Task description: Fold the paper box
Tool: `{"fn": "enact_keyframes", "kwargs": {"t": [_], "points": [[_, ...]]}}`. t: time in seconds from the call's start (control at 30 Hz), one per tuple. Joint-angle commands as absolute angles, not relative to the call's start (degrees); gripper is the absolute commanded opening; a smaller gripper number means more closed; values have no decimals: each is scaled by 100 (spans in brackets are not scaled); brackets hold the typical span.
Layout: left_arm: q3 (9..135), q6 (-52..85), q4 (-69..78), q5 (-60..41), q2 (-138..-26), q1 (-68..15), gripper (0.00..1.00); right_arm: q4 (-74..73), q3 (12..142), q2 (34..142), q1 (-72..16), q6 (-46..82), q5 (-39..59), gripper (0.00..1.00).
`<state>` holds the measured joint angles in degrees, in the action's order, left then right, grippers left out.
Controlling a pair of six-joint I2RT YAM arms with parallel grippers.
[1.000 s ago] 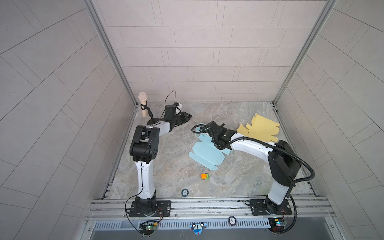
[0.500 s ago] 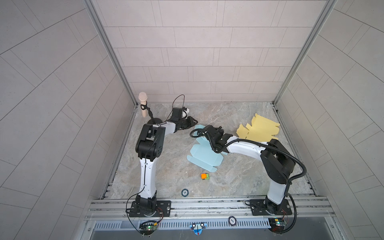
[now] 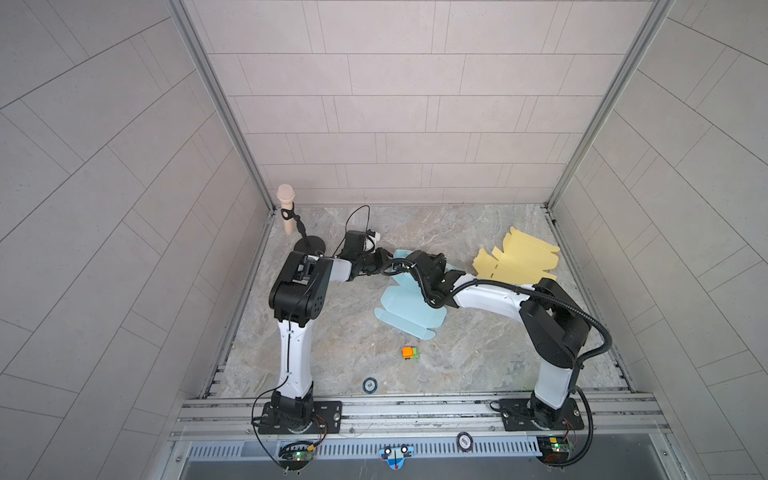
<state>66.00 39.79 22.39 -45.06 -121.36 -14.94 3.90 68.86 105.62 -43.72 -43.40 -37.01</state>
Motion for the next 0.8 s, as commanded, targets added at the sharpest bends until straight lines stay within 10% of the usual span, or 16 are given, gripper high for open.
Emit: {"fn": "enact_keyframes", "kwargs": {"t": [0.0, 0.77], "points": [[6351, 4287, 3023, -4715, -11778, -1572, 28, 235, 6808, 10450, -4438, -4473, -3797, 0], [4298, 4198, 4355, -4452, -10716, -1705, 34, 78, 6457, 10110, -4684, -4395, -3667, 0]]}}
